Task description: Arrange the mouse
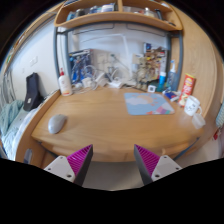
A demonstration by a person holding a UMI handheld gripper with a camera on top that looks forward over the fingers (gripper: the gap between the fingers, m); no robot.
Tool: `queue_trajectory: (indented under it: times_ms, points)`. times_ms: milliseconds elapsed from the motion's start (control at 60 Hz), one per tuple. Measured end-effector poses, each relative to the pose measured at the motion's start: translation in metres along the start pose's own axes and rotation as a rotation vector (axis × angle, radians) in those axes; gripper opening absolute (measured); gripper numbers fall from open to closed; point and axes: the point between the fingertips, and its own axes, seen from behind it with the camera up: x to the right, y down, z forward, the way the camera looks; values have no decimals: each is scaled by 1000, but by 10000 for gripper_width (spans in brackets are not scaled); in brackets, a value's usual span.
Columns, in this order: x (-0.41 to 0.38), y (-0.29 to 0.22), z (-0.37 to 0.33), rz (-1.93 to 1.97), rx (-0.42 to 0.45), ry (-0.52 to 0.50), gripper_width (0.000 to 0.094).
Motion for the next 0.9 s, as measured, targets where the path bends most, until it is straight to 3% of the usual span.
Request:
queue_trajectory:
  times_ms: [317,683,800,900]
  points:
    - [-198,16,44,-39,-45,-179,846]
    - [-253,-36,126,-11,4,-106,824]
    - [-251,-42,140,2,10,-74,759]
    - [-249,-45,146,1,22,-54,596]
